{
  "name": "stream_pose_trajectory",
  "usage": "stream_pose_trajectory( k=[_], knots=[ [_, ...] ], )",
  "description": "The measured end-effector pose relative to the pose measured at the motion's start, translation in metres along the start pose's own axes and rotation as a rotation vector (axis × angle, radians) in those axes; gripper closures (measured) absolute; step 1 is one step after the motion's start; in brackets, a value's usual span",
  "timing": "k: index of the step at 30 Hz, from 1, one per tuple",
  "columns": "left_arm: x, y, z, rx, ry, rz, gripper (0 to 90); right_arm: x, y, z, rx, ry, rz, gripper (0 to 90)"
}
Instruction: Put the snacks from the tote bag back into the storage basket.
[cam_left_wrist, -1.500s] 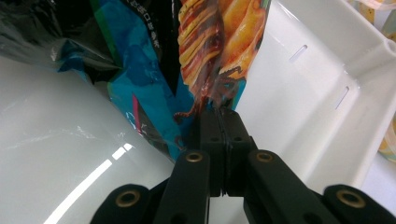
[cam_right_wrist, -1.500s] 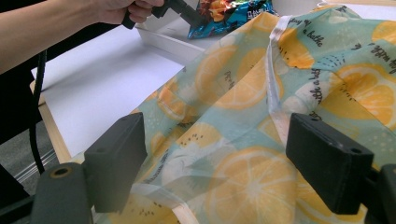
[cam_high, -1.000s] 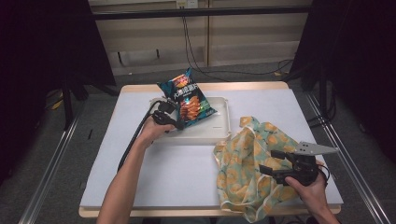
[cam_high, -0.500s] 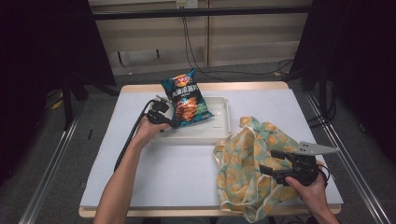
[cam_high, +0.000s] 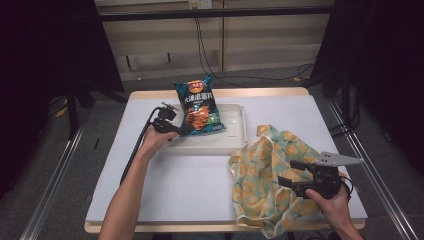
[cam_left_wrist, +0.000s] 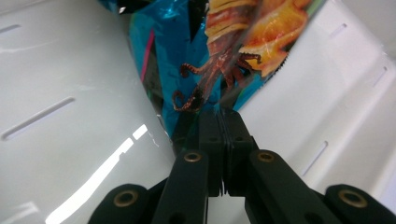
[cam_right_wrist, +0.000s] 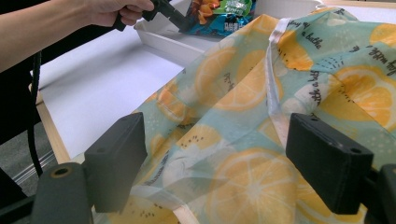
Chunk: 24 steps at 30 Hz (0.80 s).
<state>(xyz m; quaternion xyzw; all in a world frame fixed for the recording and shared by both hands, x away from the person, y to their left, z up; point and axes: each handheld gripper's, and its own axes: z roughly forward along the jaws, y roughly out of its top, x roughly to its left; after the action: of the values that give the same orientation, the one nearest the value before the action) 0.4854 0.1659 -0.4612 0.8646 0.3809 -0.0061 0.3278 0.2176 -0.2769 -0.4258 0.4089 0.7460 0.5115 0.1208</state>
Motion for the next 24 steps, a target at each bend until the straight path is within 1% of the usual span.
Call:
stream_pose_trajectory(
  k=[1,2,3,4,6,8,9,10,11,12,13,14,15,16,18,20,22,23,24],
  knots=[
    [0.000,0.000,0.001,-0.016,-0.010,-0.016,88.4,0.000,0.000,0.000,0.000,0.000,0.001,19.3],
    [0.003,0.000,-0.001,-0.004,-0.014,0.013,87.6,0.000,0.000,0.000,-0.004,0.000,0.003,19.3],
    [0.001,-0.002,0.001,-0.061,0.009,-0.050,87.7,0.000,0.000,0.000,-0.004,-0.001,0.002,19.3],
    [0.003,-0.002,-0.001,-0.037,0.007,-0.018,87.6,0.000,0.000,-0.001,-0.004,0.001,0.000,19.4],
    [0.004,-0.002,-0.003,-0.026,-0.001,0.005,86.7,0.000,0.000,-0.001,-0.005,-0.001,0.000,19.3],
    [0.005,-0.002,-0.004,-0.024,-0.007,0.012,84.8,0.000,0.000,-0.001,-0.005,0.000,0.000,19.3],
    [0.002,-0.004,-0.004,-0.052,-0.022,-0.017,84.6,0.000,0.000,-0.001,-0.005,-0.001,-0.001,19.3],
    [0.002,-0.004,-0.004,-0.052,-0.022,-0.017,83.2,0.000,0.000,-0.001,-0.005,-0.001,-0.001,19.3],
    [-0.001,-0.005,-0.005,-0.069,-0.026,-0.012,82.3,0.000,0.000,-0.001,-0.008,-0.004,0.001,19.4],
    [-0.002,-0.005,-0.005,-0.074,-0.030,-0.008,82.3,0.000,0.000,-0.001,-0.011,-0.002,-0.001,19.4],
    [-0.004,-0.005,-0.007,-0.084,-0.022,-0.005,81.5,0.000,0.001,-0.001,-0.012,-0.002,-0.001,19.4],
    [-0.004,-0.005,-0.007,-0.084,-0.022,-0.005,79.5,0.000,0.001,-0.002,-0.014,0.000,-0.002,19.4],
    [-0.007,-0.004,-0.012,-0.109,-0.021,0.005,78.5,0.000,0.001,-0.002,-0.018,-0.002,0.000,19.3],
    [-0.007,-0.004,-0.012,-0.109,-0.021,0.005,77.4,0.000,0.001,-0.002,-0.018,-0.002,0.000,19.3],
    [-0.011,-0.005,-0.021,-0.143,-0.015,0.018,74.4,0.001,0.001,-0.003,-0.026,-0.004,-0.007,19.4],
    [-0.013,-0.007,-0.026,-0.188,-0.021,0.019,73.0,0.001,0.001,-0.004,-0.035,0.001,-0.008,19.3],
    [-0.015,-0.009,-0.031,-0.215,-0.017,0.028,69.0,0.002,0.002,-0.006,-0.042,-0.007,-0.007,19.3],
    [-0.015,-0.009,-0.031,-0.215,-0.017,0.028,66.7,0.002,0.002,-0.006,-0.045,-0.006,-0.010,19.3],
    [-0.018,-0.012,-0.036,-0.225,-0.015,0.036,63.9,0.002,0.002,-0.007,-0.048,-0.005,-0.002,19.3]
  ],
)
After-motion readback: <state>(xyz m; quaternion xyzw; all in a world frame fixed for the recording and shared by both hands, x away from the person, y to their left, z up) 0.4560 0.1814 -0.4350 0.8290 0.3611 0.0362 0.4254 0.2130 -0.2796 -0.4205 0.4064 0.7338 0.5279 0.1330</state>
